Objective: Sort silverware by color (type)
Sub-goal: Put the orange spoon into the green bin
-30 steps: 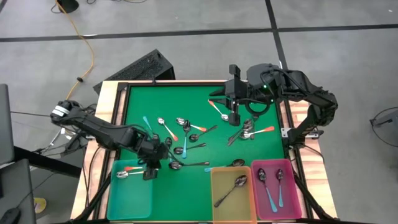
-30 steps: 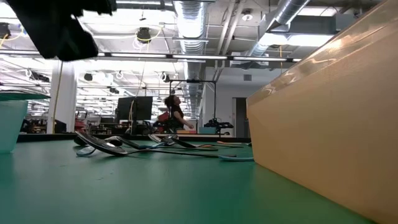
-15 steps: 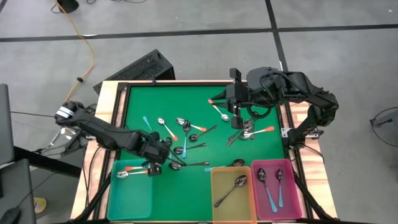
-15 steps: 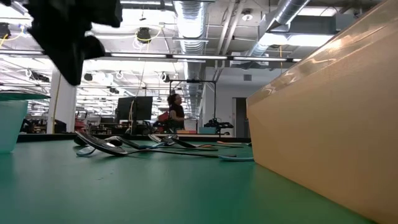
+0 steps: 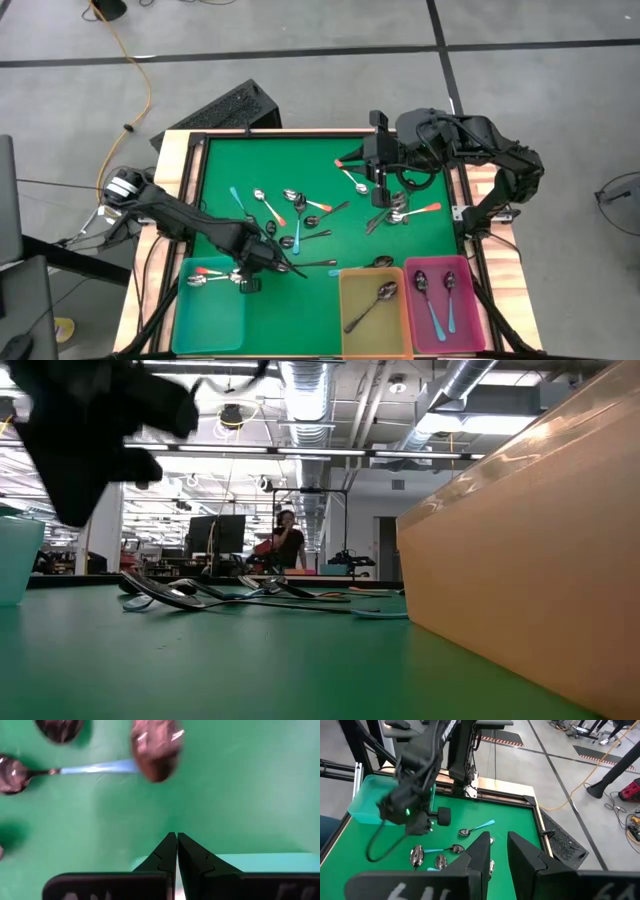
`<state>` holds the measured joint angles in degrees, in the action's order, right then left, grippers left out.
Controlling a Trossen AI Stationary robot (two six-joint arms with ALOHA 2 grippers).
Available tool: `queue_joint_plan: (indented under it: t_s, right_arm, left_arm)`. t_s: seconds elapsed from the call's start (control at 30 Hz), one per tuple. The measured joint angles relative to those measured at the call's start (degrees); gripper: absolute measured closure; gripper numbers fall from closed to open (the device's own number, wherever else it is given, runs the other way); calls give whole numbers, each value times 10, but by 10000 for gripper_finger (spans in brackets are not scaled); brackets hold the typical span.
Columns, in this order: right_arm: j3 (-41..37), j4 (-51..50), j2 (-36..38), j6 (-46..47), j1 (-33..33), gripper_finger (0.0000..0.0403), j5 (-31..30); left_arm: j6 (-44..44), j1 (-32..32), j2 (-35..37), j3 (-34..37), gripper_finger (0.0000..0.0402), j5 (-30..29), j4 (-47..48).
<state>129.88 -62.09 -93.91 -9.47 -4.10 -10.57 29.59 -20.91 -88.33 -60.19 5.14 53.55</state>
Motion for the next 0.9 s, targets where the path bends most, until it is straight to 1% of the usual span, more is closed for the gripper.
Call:
queue_joint_plan:
  t_s: [0.17,0.2,0.23,0.3,0.4,0.43,0.47,0.5,0.63,0.7,0.77,0.9]
  right_arm:
    - [0,-3,0,0,0,321,0]
    - [0,-7,0,0,0,321,0]
    - [0,-11,0,0,0,321,0]
    - [0,-16,0,-1,0,321,0]
    - [0,-20,0,-1,0,321,0]
    - [0,-20,0,-1,0,321,0]
    - [0,-20,0,-1,0,321,0]
    - [0,-20,0,-2,1,321,0]
    - [0,-20,0,-2,1,321,0]
    - [0,-22,0,0,1,321,0]
    - [0,-23,0,0,-1,321,0]
    - [0,-23,0,0,-4,321,0]
  left_arm:
    - [54,-24,40,-35,401,73,0]
    - [66,-31,46,-37,401,76,1]
    - [73,-38,53,-38,401,67,1]
    - [77,-51,63,-38,401,6,3]
    - [79,-54,74,-38,401,-119,11]
    - [78,-51,74,-38,401,-147,14]
    - [76,-46,74,-35,401,-159,13]
    - [71,-43,73,-32,401,-158,12]
    - [53,-36,56,-9,401,-116,11]
    - [50,-36,49,2,401,-114,10]
    - [56,-36,47,9,401,-111,7]
    - [81,-43,47,17,401,-70,-4]
